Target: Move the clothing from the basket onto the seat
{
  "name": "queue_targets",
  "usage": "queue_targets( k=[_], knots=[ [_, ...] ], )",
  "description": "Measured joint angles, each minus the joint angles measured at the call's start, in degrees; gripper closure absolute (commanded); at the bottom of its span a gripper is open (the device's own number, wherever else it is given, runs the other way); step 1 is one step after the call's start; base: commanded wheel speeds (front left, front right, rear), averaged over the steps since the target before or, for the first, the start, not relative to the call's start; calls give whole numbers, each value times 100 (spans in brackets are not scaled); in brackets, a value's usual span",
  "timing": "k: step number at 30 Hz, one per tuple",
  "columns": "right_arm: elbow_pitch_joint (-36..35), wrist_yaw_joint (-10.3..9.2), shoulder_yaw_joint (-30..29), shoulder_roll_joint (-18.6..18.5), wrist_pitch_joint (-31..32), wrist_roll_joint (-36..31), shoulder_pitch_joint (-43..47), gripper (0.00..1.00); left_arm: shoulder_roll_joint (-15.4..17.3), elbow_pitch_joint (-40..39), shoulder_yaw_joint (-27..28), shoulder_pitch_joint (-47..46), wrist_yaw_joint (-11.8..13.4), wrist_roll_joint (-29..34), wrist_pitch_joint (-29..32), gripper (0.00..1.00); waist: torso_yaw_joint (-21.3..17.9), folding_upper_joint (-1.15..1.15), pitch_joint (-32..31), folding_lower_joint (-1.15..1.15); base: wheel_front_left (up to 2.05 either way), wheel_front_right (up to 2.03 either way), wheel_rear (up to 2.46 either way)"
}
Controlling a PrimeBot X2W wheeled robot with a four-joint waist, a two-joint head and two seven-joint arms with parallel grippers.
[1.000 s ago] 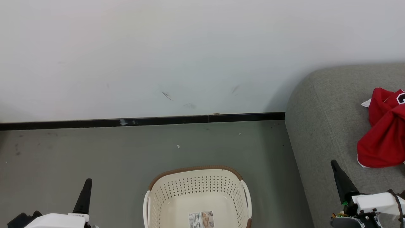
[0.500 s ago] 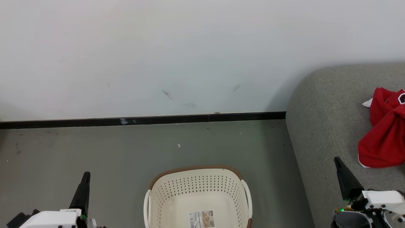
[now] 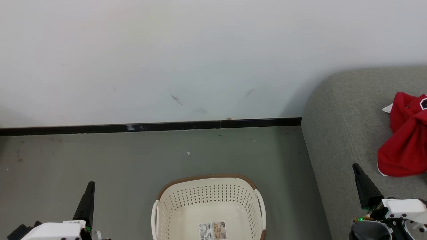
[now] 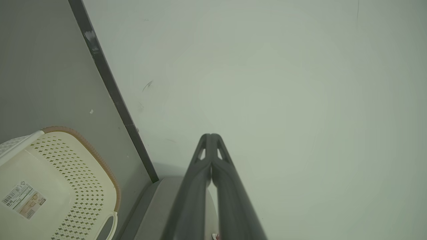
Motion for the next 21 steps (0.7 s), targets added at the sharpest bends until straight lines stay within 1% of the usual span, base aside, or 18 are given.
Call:
queue_targets(
  k=[21],
  knots=[
    [14,0,1,-8,0,0,-2,100,-2,43,8,-67,-7,0,1,100,0,0,-1,-1,0,0,0]
  ],
)
